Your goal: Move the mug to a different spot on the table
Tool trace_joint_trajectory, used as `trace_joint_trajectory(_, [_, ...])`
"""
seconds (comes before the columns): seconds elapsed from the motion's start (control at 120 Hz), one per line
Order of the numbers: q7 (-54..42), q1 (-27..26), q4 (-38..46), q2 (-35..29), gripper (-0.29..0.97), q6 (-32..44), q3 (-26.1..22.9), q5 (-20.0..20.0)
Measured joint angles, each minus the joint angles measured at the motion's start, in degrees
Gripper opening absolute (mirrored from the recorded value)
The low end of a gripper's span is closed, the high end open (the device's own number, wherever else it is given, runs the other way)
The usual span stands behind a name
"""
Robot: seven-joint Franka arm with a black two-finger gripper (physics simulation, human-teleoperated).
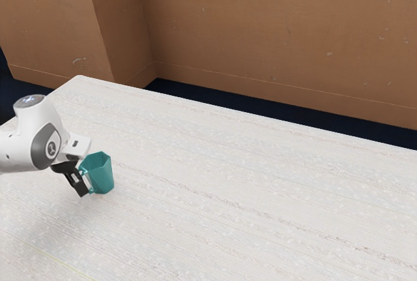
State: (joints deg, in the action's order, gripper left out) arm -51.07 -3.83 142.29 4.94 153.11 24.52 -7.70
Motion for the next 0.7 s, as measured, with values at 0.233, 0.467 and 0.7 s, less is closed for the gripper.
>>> trace_joint_trajectory(0.233, [-0.5, -0.1, -0.1, 0.6, 0.31, 1.6, 0.0, -0.9])
trace_joint_trajectory(0.467, [-0.8, -0.4, -0.1, 1.2, 0.13, 3.2, 0.0, -1.6])
trace_joint_trajectory(0.7, [-0.9, -0.4, -0.1, 1.3, 0.05, 4.5, 0.1, -3.0])
